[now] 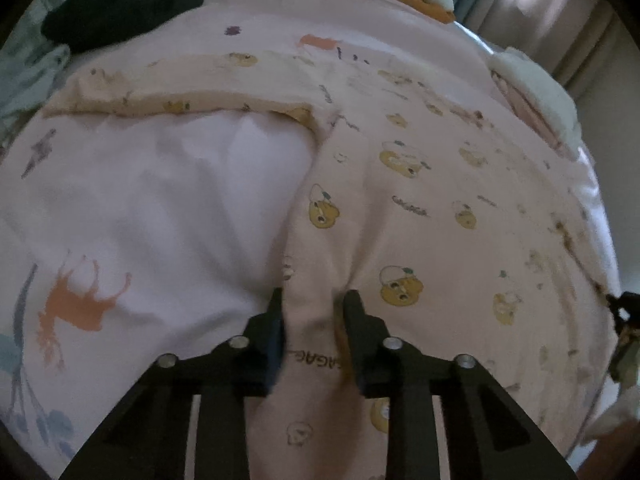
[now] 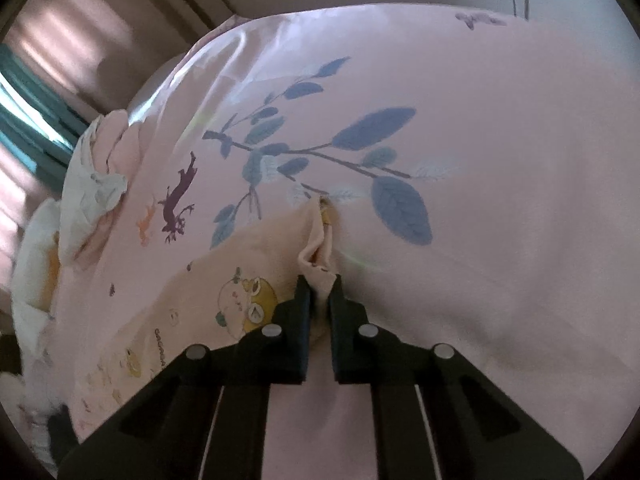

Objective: Fold small clothes

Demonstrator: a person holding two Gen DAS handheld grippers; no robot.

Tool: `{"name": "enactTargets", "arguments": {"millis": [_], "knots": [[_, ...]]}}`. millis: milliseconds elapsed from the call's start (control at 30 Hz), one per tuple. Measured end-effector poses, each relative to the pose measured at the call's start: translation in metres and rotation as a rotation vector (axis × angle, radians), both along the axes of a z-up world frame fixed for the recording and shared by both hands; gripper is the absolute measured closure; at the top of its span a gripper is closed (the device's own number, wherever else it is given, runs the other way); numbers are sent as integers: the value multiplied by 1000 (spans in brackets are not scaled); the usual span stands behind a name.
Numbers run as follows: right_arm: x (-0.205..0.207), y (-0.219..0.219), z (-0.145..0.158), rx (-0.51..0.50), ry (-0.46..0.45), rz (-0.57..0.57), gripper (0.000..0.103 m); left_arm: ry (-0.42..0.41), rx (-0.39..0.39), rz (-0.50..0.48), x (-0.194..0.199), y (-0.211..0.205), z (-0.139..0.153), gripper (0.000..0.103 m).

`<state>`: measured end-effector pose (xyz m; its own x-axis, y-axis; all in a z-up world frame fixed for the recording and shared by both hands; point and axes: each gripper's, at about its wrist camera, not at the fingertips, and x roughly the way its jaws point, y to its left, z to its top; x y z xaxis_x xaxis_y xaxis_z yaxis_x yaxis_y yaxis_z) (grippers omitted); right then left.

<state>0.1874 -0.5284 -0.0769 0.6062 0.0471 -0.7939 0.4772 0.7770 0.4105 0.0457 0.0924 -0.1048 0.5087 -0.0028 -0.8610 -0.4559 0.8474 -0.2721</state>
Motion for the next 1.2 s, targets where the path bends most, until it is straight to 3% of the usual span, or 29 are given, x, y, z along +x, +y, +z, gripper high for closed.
{"name": "enactTargets", "arguments": {"millis": [100,200,367,467,567,800,1033,1200], "knots": [[2,13,19,-13,-27,56,95,-19,-100,14,-3,14,-3,83],[6,33,46,-40,-66,117,95,-19,-117,9,-8,19,-5,89],[8,84,91,-15,-151,230,95,-36,-17,-36,-15,5,-5,92],[8,131,109,-47,-176,322,95,-103,36,-52,-26,-1,-9,93],[8,176,118,-67,-187,400,95,-133,-9,-54,-26,7,-12,93],[13,262,115,-70,-166,506,95,-179,-196,-63,-33,32,-21,94],[18,353,87,-57,-119,618,95,-200,-247,-79,-39,37,-22,95],[20,418,63,-74,-76,701,95,-206,-229,-106,-40,38,-22,95]]}}
